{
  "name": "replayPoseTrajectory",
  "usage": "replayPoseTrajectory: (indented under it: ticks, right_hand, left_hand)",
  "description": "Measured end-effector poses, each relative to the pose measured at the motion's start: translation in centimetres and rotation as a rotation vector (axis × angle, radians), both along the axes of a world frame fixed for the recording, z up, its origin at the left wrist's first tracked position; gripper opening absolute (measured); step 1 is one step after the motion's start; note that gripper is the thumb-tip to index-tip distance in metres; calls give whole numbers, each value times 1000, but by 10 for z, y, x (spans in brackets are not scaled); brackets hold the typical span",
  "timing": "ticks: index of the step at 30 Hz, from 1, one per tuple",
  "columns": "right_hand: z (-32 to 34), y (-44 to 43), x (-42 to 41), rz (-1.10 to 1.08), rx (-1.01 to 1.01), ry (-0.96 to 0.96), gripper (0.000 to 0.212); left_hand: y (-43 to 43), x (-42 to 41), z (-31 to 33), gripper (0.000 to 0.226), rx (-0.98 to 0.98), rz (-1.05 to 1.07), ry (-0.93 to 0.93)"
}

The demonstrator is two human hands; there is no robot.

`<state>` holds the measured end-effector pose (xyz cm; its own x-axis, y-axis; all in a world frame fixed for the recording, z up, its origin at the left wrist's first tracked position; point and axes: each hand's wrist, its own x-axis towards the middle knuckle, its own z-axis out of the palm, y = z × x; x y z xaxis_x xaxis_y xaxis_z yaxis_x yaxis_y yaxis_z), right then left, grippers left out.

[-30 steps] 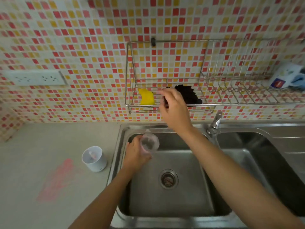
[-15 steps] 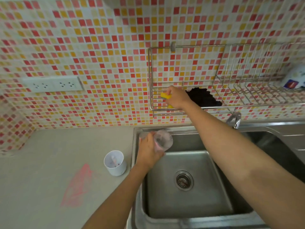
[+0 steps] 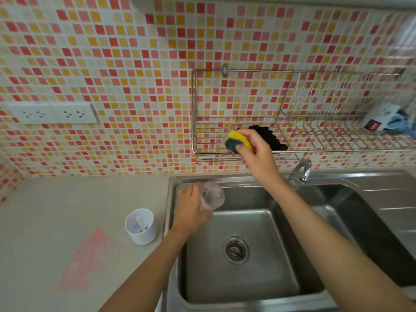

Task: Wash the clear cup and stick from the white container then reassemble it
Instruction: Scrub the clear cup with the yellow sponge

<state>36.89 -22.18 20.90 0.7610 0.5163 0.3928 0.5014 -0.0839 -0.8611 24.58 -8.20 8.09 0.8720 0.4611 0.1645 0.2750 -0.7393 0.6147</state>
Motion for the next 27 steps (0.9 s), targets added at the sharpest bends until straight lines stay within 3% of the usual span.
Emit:
replayPoseTrajectory:
  ticks: [5, 9, 17, 19, 24, 27]
  right_hand:
    - [-49, -47, -11, 112, -317, -55, 27]
    - [-78, -63, 0, 176, -347, -121, 26]
    - [-115, -72, 32, 221, -507, -675, 34]
    - [-124, -75, 33, 215, -470, -639, 34]
    - [-134, -75, 18, 294, -400, -307, 30]
    - [-136, -81, 32, 353, -529, -566, 33]
  left_hand:
    - [-13, 11, 11, 81, 31, -58, 33]
    - [-28, 27, 14, 72, 71, -52, 52]
    - [-46, 48, 14, 58, 195, -76, 2]
    - [-46, 51, 9, 58, 232, -89, 12]
    - [-50, 53, 2, 56, 311, -125, 73]
    - [-53, 53, -3, 56, 349, -183, 105]
